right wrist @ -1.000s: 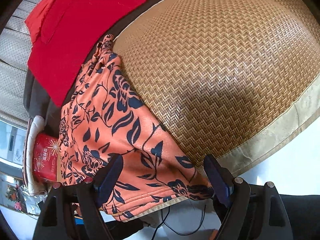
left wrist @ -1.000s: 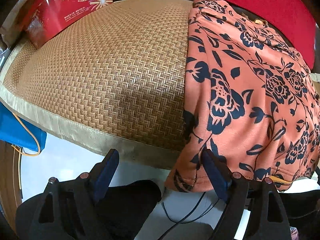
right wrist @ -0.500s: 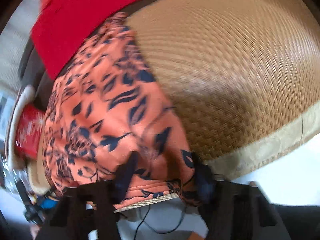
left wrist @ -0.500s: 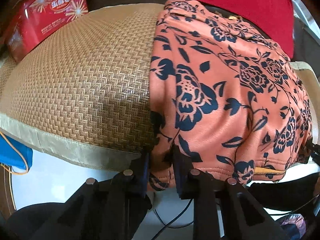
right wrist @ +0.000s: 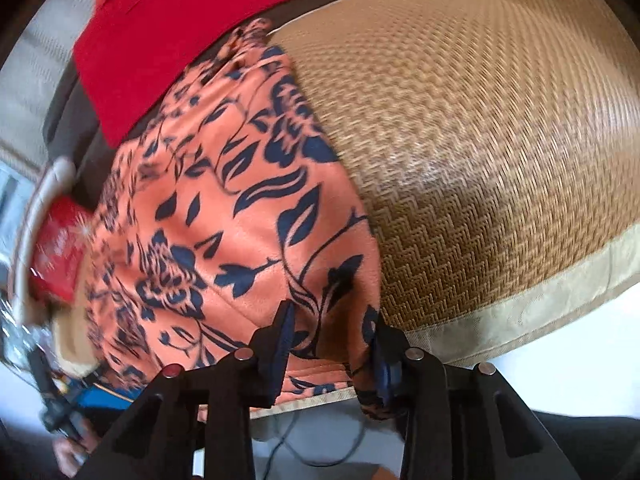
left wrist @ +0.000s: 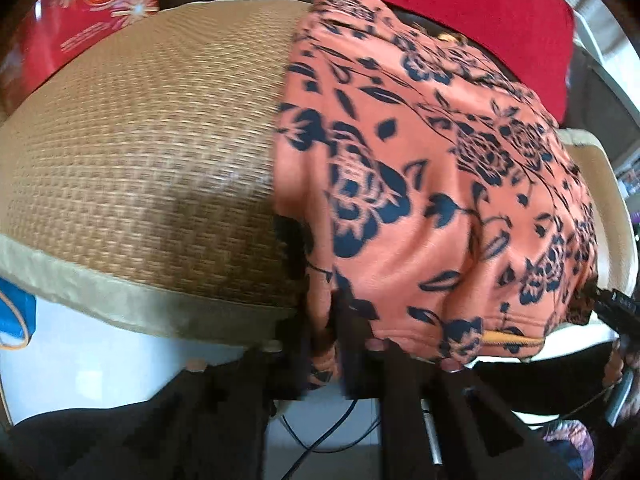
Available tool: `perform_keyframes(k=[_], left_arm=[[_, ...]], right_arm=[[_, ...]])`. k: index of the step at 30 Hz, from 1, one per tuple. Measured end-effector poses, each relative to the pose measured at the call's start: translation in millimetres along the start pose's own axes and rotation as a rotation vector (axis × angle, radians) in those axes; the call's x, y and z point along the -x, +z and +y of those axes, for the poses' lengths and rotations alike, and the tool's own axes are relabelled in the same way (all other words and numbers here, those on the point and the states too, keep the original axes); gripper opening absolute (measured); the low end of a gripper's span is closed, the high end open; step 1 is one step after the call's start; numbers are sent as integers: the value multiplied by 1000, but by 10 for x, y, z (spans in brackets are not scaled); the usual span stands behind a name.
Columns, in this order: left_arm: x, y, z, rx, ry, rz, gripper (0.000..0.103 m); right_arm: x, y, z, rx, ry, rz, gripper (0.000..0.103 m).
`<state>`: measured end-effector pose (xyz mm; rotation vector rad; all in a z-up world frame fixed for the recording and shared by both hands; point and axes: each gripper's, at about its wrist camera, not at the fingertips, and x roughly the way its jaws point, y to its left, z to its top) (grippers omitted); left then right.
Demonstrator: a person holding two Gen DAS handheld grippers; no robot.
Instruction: Fold small clothes
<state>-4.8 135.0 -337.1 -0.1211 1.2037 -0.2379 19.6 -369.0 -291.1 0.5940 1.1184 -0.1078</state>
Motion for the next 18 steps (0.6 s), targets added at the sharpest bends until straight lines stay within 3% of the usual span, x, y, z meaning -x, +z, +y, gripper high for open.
perform_keyframes(k=[2,6,7,9,11,13,14,15,17,18], left_arm=[[10,-13,-48,-5,-2,-6,9],[65,72,120,26,-34,-3,11],[57,75,130,35,-40,6,15],[64,66,194,44,-65,24,43],[93,16,176,15,-58,14,45],[82,-39,102,-35,-41,14,42],[81,-62,76,-45,-40,14,22],[84,-67,64,-50,-36,15,10],[103,-77,79,-32,-54,15,8],[114,-77,103,-18,-72,12,7]], right_arm=[[5,-8,42,22,-1,-5,25],[24,15,-27,-23,23,-8,24],[29,21,-53,-40,31,-8,24],[19,32,-98,-76,51,5,25],[-1,41,-136,-102,61,22,27],[6,24,-153,-102,64,26,27],[10,15,-142,-90,61,24,28],[5,10,-118,-74,61,23,28],[0,4,-77,-49,52,21,24],[0,7,-69,-46,68,25,14]])
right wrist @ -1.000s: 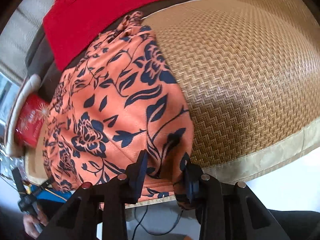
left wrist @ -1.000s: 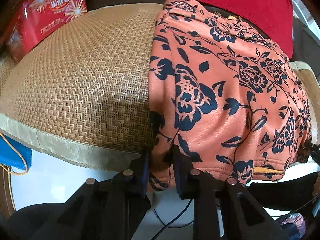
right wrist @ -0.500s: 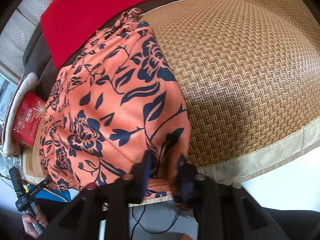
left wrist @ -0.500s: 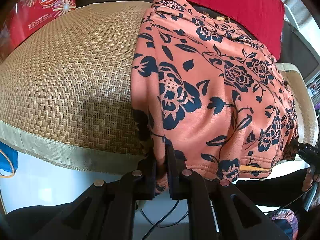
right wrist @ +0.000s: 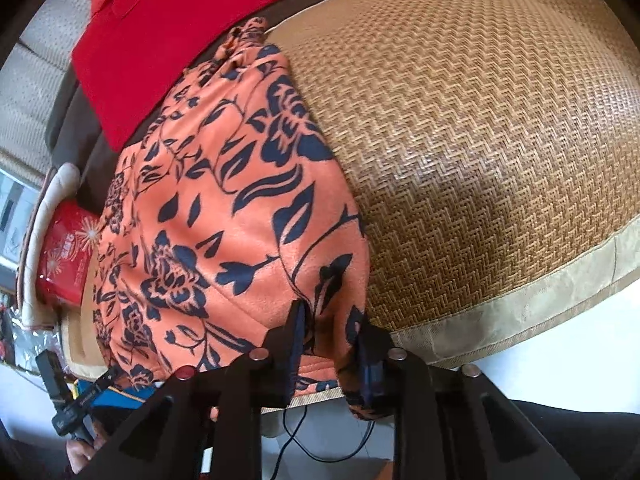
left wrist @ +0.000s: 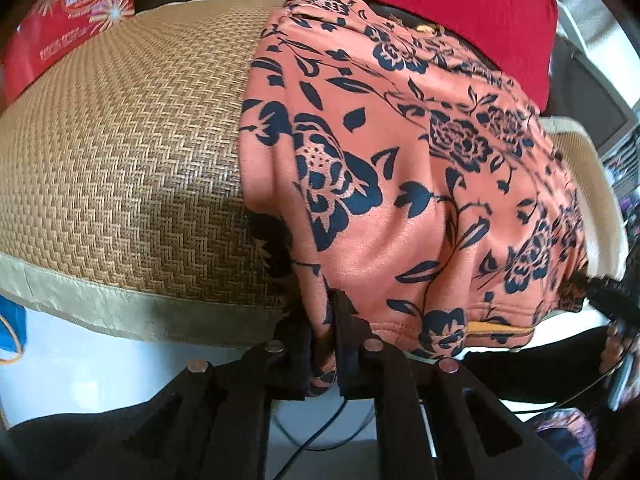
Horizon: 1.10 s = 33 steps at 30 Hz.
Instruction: Fold small clothes
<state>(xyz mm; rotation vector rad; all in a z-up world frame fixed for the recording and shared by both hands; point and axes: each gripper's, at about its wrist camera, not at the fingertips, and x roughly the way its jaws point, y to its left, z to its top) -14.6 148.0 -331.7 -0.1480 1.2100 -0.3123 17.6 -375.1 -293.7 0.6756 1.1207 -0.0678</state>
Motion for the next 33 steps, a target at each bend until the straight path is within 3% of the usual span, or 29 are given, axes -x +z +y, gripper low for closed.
perform_keyframes(k=[8,11,14,16,17,18,20,23,24,25,26,27,28,31,33], left_arm=[[424,35,11,-51,-149,-107,6],[391,96,98,-18,-186,-87,6],[226,142,89,20,-167,-31,6],[119,106,114,41,-140,1,13],[74,114,128,53,-134,13,28],[40,121,153,72,-120,27,51],[27,114,193,100,-101,21,62],[19,107,190,92,-129,29,62],[-4,97,174,80,-121,40,52],[-36,90,150,66,-112,57,39],[-62,85,137,57,-110,74,11],[-85,79,116,48,-112,87,7],[-82,78,97,39,-108,84,7],[11,101,32,17,-135,55,7],[105,150,9,20,-187,34,7]], right_arm=[[221,2,108,-28,287,-29,9],[134,14,108,-46,285,0,9],[2,-6,73,-58,255,53,10],[-48,-24,78,-63,239,63,13],[-67,-23,79,-69,234,64,13],[-87,-22,75,-76,228,68,14],[-96,-33,31,-89,202,77,16],[-170,-47,27,-100,149,100,43],[-190,-47,22,-98,145,105,65],[-207,-71,63,-83,146,102,66],[-217,-73,102,-49,148,101,64],[-230,-89,180,7,139,97,48],[-245,-100,227,36,127,98,13],[-256,-142,367,96,103,93,9],[-192,-133,439,98,155,83,8]])
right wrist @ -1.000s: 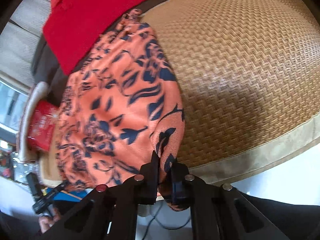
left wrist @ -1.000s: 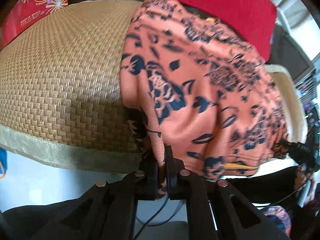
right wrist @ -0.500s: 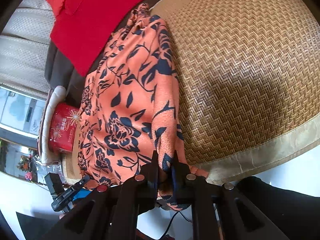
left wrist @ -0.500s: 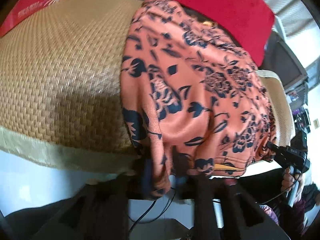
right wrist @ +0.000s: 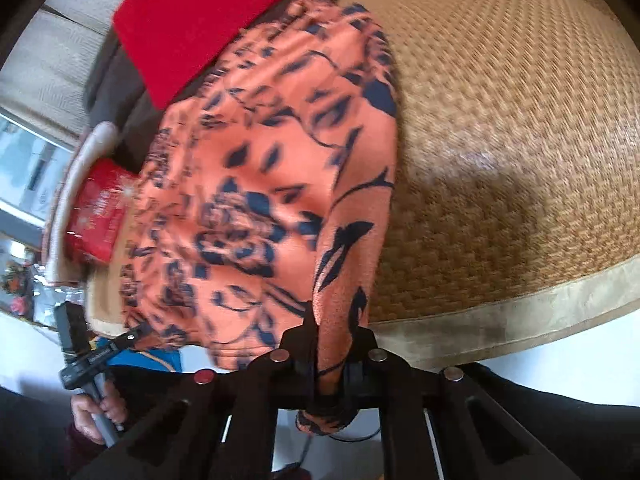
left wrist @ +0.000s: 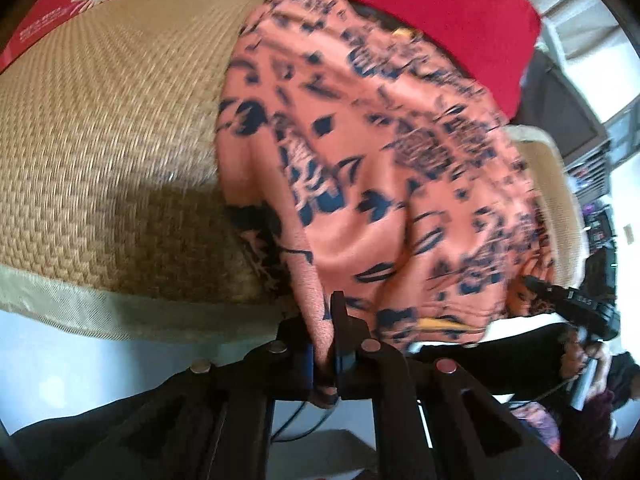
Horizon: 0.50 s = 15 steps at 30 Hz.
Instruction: Fold small clothes
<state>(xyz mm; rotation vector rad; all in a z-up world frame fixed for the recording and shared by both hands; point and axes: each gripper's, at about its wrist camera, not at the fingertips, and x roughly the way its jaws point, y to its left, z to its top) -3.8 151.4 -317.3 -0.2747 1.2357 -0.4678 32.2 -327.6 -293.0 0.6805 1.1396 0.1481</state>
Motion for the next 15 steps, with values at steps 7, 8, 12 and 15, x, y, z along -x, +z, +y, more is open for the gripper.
perform_keyframes(k=[7,8,12,15], left_arm=[[560,491,23,18,-156,-86,7],[659,631,43,23,-170,-108,7],[912,1207,104,43,-183,-197,7],[936,1692,235,87,-159,-253,7]], right_arm=[[321,388,279,-45,253,-77,8],[383,507,302,-51,280,-101,8],[498,1085,440,-80,340,-212,8],[499,1595,392,-139,366,-322,8]])
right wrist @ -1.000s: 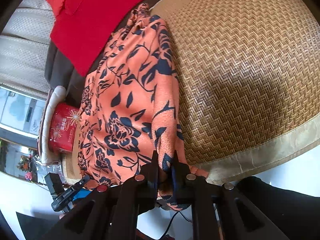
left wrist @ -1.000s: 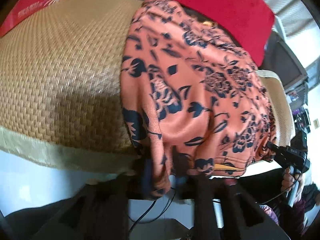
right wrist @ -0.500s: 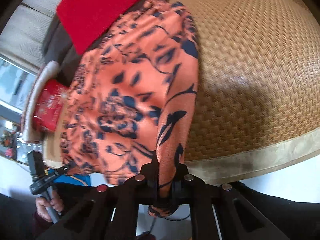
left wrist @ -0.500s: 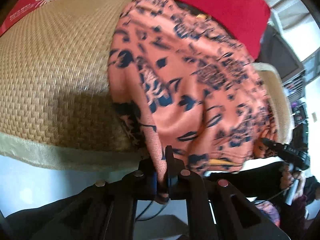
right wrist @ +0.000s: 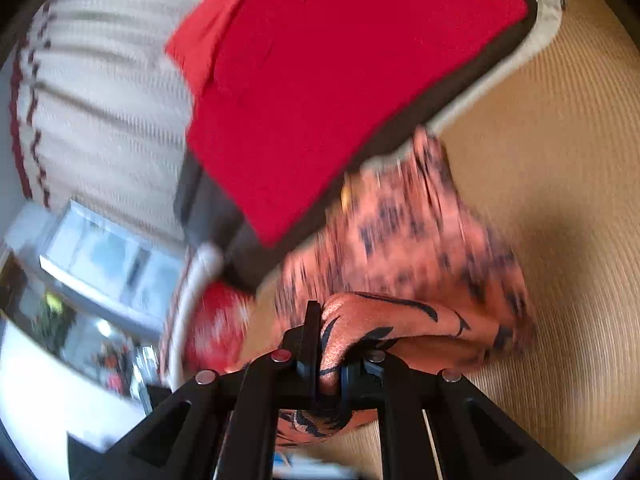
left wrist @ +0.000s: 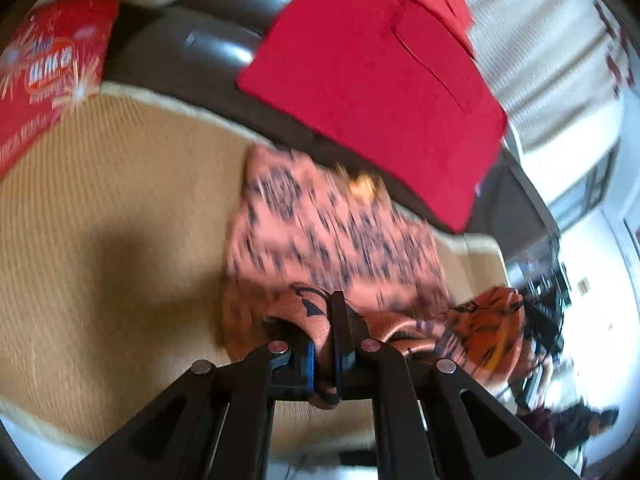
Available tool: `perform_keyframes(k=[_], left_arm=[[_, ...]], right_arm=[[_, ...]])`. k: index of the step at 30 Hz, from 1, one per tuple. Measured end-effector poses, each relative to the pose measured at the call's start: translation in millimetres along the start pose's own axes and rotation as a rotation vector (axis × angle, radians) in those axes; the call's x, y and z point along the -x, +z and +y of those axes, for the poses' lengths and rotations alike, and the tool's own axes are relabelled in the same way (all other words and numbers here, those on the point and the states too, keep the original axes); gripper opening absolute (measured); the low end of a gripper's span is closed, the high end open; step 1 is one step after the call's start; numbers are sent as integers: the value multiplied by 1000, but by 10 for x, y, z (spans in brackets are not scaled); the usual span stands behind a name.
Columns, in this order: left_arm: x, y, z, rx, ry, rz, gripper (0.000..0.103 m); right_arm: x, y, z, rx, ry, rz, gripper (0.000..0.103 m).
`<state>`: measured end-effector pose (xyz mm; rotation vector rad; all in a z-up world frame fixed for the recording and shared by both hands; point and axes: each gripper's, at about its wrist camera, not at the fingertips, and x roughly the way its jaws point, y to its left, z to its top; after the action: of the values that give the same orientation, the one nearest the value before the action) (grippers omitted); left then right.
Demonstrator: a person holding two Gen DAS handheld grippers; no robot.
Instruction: Fold small clothes
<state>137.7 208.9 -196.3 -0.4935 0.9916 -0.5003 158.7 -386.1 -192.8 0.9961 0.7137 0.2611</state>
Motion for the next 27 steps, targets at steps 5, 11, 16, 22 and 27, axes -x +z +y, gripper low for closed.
perform_keyframes(k=[5,11,16,22,27], left_arm=[[-538,697,201,85,25,-59,7],[-1253,1166,382,144,50,-65,7],[-1717,1335,658,250,77,-36,8],[-1625,1258,938,410,-77,-105,18],[-874,1005,1024,512,-70,-448,75]], right_arm=[[-420,630,-338,-123,24,-115,8],[-1118,1090,-739,-197,-16,-147,8],[-1509,1331,-1179,-365,-11,-116,12],[-1449,1466,-1396,-456,84,-179,67],[-1067,1432,-1173,-359,70,-288,88]])
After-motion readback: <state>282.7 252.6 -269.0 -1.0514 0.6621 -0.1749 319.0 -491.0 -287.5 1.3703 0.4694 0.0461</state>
